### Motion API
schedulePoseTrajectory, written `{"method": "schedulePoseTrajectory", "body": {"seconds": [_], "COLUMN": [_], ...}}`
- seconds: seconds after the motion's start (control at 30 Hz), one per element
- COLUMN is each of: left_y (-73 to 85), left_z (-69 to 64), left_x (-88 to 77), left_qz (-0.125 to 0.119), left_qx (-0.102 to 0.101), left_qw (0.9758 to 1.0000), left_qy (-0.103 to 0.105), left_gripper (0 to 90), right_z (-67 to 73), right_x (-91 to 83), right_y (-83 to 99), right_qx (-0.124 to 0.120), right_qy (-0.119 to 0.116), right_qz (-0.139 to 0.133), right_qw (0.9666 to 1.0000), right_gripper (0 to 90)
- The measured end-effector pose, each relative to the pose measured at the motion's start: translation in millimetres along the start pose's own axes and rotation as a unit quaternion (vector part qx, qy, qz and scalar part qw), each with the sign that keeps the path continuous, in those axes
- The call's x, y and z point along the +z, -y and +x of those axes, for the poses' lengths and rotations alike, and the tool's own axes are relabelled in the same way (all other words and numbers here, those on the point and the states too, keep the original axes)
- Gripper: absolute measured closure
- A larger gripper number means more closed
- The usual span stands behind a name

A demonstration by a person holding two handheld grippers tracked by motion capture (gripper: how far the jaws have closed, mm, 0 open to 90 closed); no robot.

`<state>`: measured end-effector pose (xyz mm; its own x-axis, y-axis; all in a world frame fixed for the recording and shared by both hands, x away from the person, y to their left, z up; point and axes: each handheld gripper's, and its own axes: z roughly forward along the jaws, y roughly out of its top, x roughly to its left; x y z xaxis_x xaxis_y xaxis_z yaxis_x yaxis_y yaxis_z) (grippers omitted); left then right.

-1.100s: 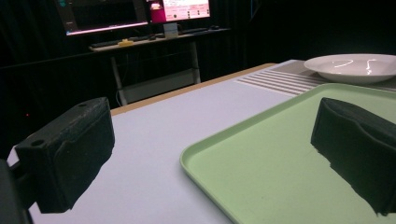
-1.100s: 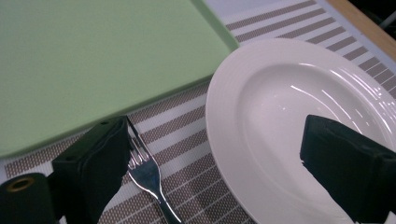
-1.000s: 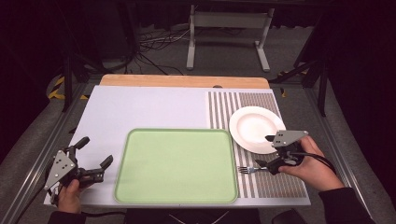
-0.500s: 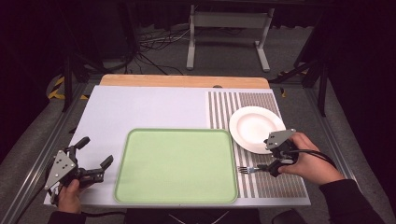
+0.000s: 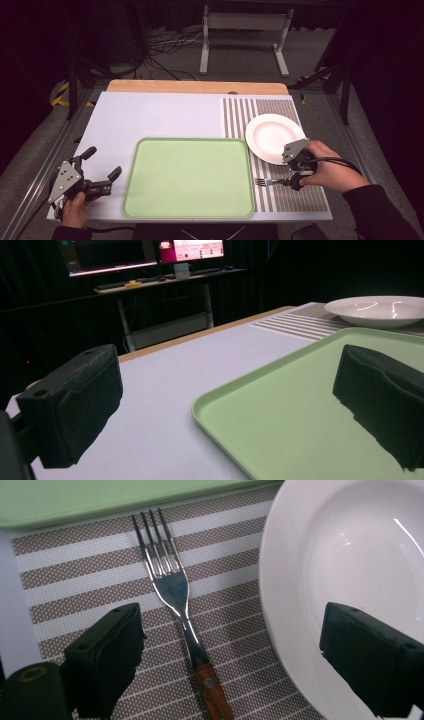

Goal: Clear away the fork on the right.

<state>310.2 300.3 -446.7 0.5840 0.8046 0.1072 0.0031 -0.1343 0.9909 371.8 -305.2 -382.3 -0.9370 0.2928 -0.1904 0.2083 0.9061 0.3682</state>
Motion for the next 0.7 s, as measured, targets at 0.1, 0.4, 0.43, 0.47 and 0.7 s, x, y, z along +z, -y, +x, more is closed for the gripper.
{"method": "schedulePoseTrajectory", "body": {"seconds": [0.1, 0.4, 0.43, 0.47, 0.7], "left_y": [0.1, 0.1, 0.1, 0.2, 0.2], "left_z": [0.0, 0.2, 0.2, 0.0, 0.0], "left_x": [-0.1, -0.1, -0.1, 0.0, 0.0], "left_qz": [0.0, 0.0, 0.0, 0.0, 0.0], "left_qx": [0.0, -0.001, -0.001, -0.002, -0.002], "left_qw": [1.0, 1.0, 1.0, 1.0, 1.0], "left_qy": [-0.001, -0.001, -0.001, -0.001, -0.002], "left_gripper": [0.2, 0.2, 0.2, 0.2, 0.2], "right_z": [0.2, -0.3, -0.8, -0.6, -2.5], "right_x": [0.9, 3.0, 3.2, 3.2, 10.3], "right_y": [0.2, -0.2, -0.1, 0.4, 7.3], "right_qx": [-0.005, -0.047, -0.055, -0.056, -0.065], "right_qy": [-0.012, -0.045, -0.049, -0.054, -0.068], "right_qz": [0.006, 0.023, 0.015, 0.015, 0.052], "right_qw": [0.9999, 0.9976, 0.9972, 0.9969, 0.9942], "right_gripper": [12.6, 15.4, 15.5, 16.9, 22.9]}}
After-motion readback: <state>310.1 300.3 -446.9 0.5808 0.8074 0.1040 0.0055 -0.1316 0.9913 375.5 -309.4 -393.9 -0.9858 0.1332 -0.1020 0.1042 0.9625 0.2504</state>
